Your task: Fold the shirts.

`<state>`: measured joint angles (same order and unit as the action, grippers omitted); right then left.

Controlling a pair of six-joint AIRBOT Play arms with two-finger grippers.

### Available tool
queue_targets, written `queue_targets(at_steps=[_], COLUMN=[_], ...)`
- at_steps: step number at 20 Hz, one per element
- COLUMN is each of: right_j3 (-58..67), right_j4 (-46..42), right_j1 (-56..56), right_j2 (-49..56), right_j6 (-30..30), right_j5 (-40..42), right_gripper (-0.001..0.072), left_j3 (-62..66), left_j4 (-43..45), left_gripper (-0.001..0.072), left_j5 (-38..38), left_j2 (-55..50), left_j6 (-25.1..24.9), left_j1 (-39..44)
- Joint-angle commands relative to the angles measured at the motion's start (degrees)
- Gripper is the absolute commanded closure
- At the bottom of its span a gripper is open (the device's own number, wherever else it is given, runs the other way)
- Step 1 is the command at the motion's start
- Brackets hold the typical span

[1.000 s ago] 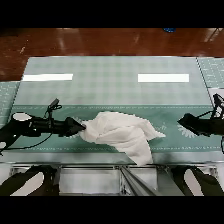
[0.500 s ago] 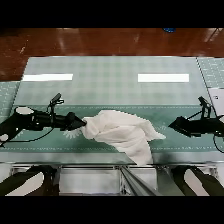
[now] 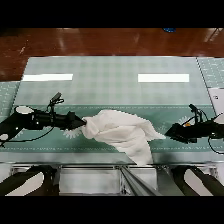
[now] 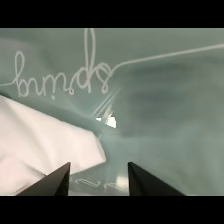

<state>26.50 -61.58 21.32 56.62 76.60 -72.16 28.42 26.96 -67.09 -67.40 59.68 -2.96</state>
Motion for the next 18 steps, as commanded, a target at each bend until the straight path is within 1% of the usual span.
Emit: queue_targets(at_steps=[1,4,8,9,10,11,13,15,18], right_j3=[-0.79,-0.79,-0.63,-0.11,0.55,1.53,4.72,9.97,24.0], right_j4=[4.17,10.36,15.74,17.53,19.69,22.49,25.59,25.83,23.32], right_j1=[-0.07,-0.57,-10.64,-12.76,-14.1,-14.97,-15.43,-15.43,-15.41], right_j2=[3.65,8.02,13.75,14.23,14.21,14.21,14.14,12.26,7.34], right_j6=[-2.16,-4.13,-5.99,-6.75,-8.26,-11.19,-12.28,-11.85,-7.5], right_j5=[2.32,5.86,8.5,8.72,8.46,7.89,5.31,2.45,0.37], right_gripper=[0.0301,0.0301,0.0303,0.0379,0.054,0.0686,0.069,0.069,0.069], left_j3=[0.07,0.07,0.07,0.07,0.07,0.09,0.44,3.21,13.66], left_j4=[0.0,0.0,-0.02,-0.04,-0.07,-0.28,-0.83,-3.1,-12.11], left_gripper=[0.0683,0.0683,0.0683,0.0683,0.0683,0.0683,0.0683,0.0683,0.0683], left_j5=[0.02,0.04,0.0,0.0,0.0,0.02,0.0,-1.73,-6.32], left_j2=[-0.04,-0.04,-0.04,-0.04,-0.04,-0.04,-0.02,-0.02,0.46], left_j6=[-0.02,-0.02,0.0,0.15,0.15,0.15,0.13,0.09,0.11], left_j1=[0.02,0.13,0.13,0.13,0.13,0.11,-0.07,-1.64,-6.12])
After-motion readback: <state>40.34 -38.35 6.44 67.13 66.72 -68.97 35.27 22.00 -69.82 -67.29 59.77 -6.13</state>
